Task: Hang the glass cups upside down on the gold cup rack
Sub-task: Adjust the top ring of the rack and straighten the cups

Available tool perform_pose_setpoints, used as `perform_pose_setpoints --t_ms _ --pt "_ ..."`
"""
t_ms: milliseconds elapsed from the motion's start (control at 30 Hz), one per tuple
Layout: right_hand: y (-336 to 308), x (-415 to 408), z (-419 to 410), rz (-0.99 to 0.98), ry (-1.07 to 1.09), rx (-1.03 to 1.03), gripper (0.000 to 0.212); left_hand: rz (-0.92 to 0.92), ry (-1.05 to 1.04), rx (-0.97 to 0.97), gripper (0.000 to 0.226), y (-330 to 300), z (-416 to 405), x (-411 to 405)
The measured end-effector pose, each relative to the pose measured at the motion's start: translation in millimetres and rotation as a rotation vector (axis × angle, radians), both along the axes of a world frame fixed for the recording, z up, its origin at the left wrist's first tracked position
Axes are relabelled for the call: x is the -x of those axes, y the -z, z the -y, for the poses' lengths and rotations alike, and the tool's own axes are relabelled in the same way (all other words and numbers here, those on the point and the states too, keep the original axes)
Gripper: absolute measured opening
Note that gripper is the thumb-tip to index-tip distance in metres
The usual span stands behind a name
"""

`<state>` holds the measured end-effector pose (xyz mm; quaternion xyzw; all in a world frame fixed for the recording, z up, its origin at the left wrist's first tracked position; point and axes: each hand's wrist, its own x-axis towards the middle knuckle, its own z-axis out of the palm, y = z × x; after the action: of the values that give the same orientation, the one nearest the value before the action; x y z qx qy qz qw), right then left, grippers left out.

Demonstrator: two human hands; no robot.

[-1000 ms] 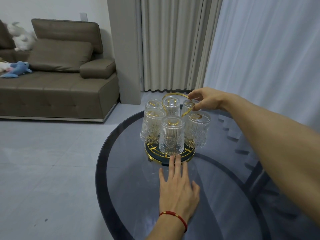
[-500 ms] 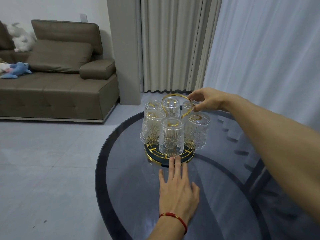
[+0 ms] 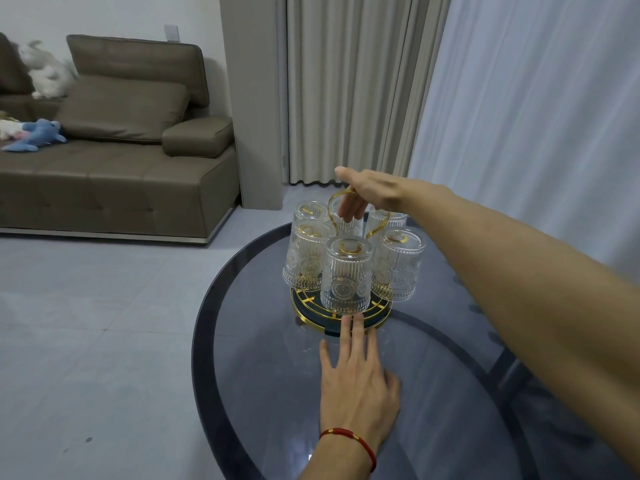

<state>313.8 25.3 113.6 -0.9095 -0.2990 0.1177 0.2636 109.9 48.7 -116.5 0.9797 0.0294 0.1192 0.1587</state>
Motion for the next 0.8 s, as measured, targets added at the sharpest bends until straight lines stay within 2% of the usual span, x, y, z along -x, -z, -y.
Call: perform_pose_setpoints --t_ms 167,800 --pt "2.0 -1.9 -3.2 0.042 0.067 0.0 0.096 0.008 0.006 0.0 0.07 -0.9 0.4 0.0" --pt "7.8 -5.5 2.7 0.045 0.133 0.01 0.092 0.013 0.011 0.001 0.071 -3.4 1.4 2.2"
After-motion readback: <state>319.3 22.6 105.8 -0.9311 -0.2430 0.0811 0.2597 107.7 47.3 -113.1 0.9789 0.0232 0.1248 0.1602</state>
